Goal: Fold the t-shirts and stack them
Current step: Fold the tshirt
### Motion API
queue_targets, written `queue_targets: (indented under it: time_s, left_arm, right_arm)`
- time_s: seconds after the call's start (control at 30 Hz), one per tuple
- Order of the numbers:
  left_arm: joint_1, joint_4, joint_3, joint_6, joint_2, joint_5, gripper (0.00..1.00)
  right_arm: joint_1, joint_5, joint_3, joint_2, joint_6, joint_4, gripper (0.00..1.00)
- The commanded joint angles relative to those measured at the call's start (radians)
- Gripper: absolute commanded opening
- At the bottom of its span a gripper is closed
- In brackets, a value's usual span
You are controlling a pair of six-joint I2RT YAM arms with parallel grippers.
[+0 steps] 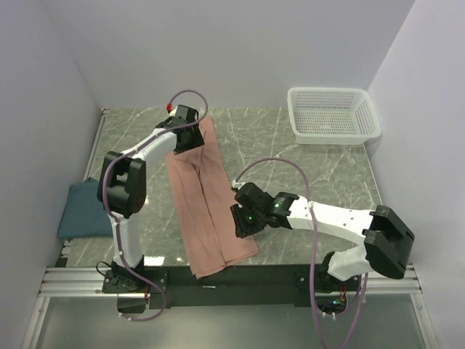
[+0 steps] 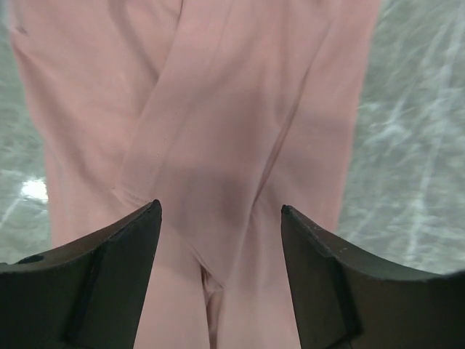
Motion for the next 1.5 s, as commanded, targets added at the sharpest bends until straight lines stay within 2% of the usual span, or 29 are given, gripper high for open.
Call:
queue_targets:
  time_s: [0.0,0.27,0.43,0.63,0.67,0.77,0.9,1.07,1.23,1.37,1.47]
  left_arm:
    - [-0.015,0.001,0.041,-0.029,0.066,-0.013,0.72]
    - [-0.041,0.0,0.129,-0.045,0.251,0.022,0.69]
    - [-0.041,-0.01,0.258,-0.055,0.363,0.045,0.7]
    - [-0.041,-0.011,0.428,-0.049,0.472,0.068,0.79]
    - [-0.041,-0.019,0.443,-0.045,0.468,0.065,0.85]
    - [-0.041,-0.011,0.436,-0.032,0.392,0.04,0.93]
    - [-0.041,0.004,0.313,-0.039,0.22,0.028,0.99]
    - [-0.069,-0.051,0.151,-0.09,-0.047,0.014,0.99]
    - [-0.133,-0.134,-0.125,-0.193,-0.293,-0.004,0.96]
    - [-0.17,-0.212,-0.428,-0.278,-0.533,-0.006,0.91]
    - [-0.205,-0.253,-0.59,-0.334,-0.664,-0.003,0.88]
  right_arm:
    - [-0.006,0.051,-0.031,-0.07,0.03,0.011,0.43]
    - [-0.031,0.053,-0.08,-0.081,0.055,0.032,0.43]
    - [-0.061,0.063,-0.086,-0.067,0.04,0.034,0.43]
    - [-0.115,0.05,-0.065,-0.048,0.03,0.037,0.43]
    - [-0.116,0.053,-0.055,-0.033,0.029,0.024,0.43]
    - [-0.113,0.034,-0.028,-0.01,0.035,0.011,0.45]
    - [-0.103,0.016,-0.012,0.005,0.058,0.014,0.46]
    - [-0.074,0.022,0.014,0.016,0.066,0.001,0.46]
    - [-0.072,0.074,0.006,0.022,0.09,-0.012,0.46]
    - [-0.072,0.05,-0.012,0.039,0.124,-0.005,0.46]
    - [-0.073,0.042,-0.028,0.045,0.148,0.001,0.45]
